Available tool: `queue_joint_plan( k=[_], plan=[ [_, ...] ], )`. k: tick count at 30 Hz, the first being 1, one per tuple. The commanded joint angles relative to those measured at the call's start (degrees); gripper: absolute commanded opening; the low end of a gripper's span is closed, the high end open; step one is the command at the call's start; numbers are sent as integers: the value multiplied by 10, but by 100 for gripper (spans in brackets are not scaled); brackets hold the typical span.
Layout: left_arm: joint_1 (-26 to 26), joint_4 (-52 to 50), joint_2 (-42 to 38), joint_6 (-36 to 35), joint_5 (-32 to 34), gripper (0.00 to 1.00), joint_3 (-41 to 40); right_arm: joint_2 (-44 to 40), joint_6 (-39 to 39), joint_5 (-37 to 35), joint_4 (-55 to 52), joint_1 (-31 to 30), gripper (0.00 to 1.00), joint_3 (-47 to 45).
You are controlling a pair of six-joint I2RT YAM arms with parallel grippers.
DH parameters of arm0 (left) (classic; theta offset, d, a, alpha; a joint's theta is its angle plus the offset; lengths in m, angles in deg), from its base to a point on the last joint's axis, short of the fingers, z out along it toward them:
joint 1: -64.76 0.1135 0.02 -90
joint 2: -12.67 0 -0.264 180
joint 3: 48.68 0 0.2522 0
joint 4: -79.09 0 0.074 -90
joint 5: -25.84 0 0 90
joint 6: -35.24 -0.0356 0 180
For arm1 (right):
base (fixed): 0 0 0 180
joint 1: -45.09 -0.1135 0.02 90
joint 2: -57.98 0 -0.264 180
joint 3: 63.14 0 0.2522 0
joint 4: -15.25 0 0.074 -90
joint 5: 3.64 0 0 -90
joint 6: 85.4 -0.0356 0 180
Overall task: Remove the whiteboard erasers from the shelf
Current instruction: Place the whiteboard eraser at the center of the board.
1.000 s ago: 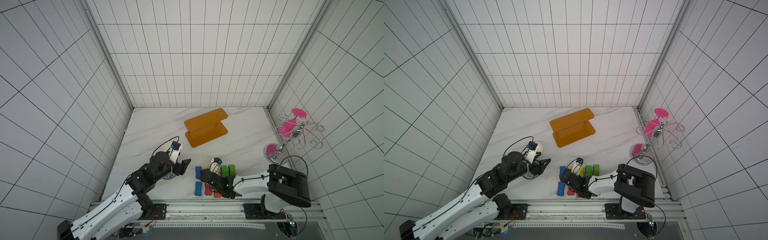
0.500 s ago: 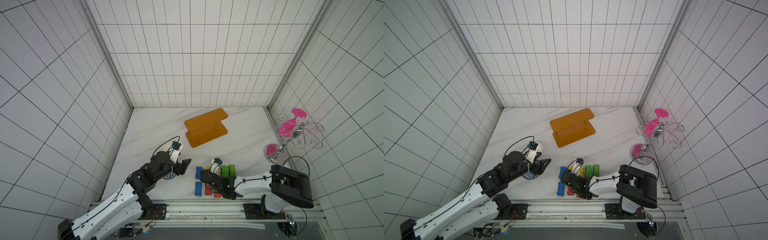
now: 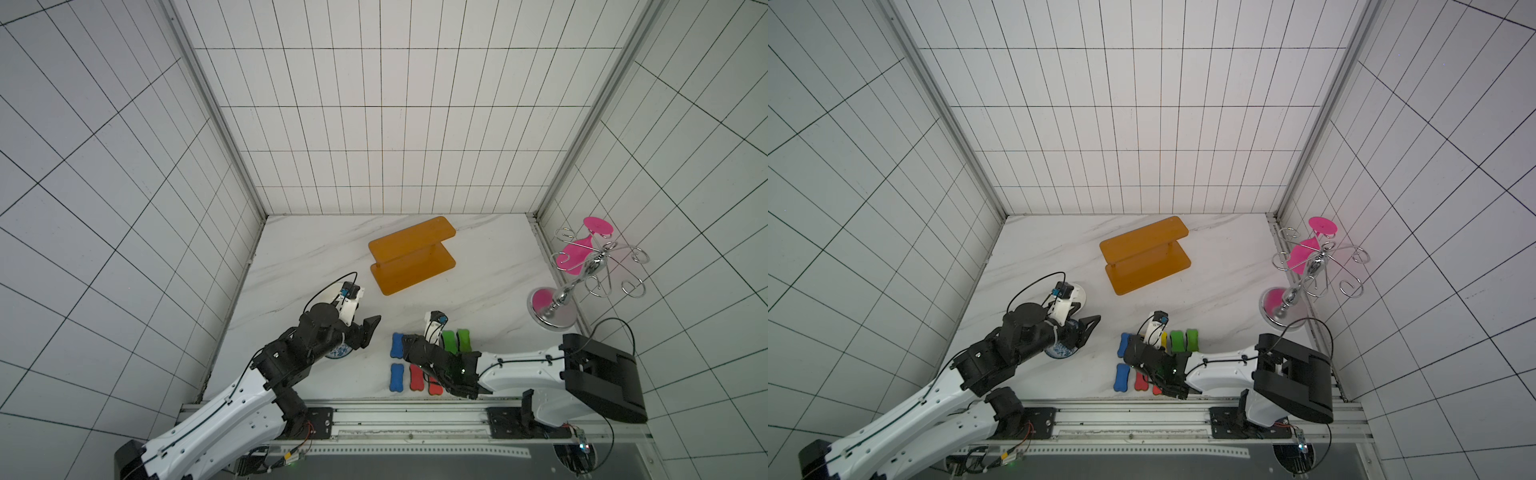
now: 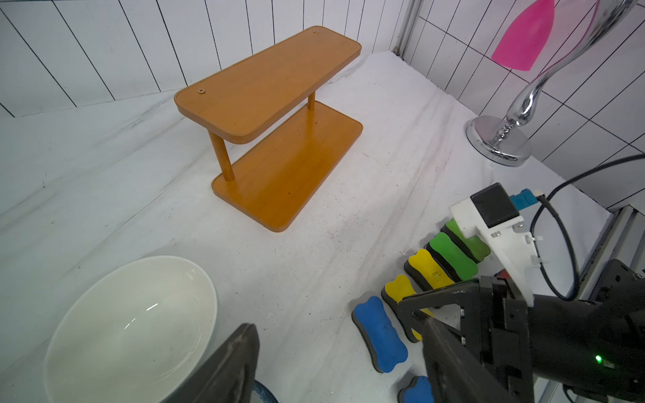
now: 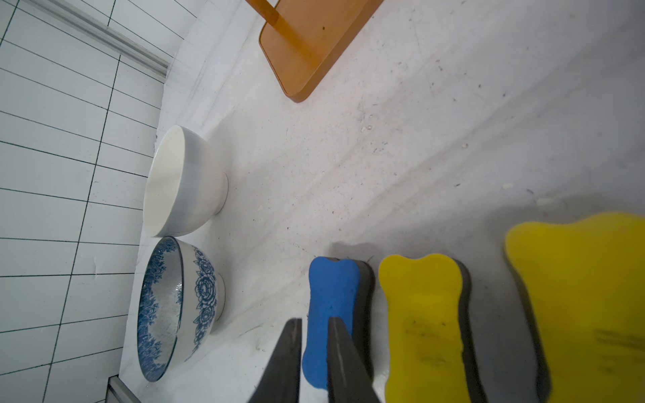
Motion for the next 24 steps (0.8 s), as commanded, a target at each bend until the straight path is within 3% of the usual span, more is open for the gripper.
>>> queue_joint_plan(
  k=[1,4,11,18,24],
  plan=[
    [-2,22,-7,6,14,77,-8,-14,54,-26,-30,-5,18,22],
    [-2,19,-1,10,18,77,-5,-12,91,-25,-44,-5,18,38],
    [13,13,-18,15,34,78,-7,22,279,-48,-254,-6,21,169],
    [19,6,-37,21,48,80,-10,64,418,38,-237,-18,23,195],
    [23,2,-37,30,60,80,-9,110,506,78,-239,-27,18,224]
  ],
)
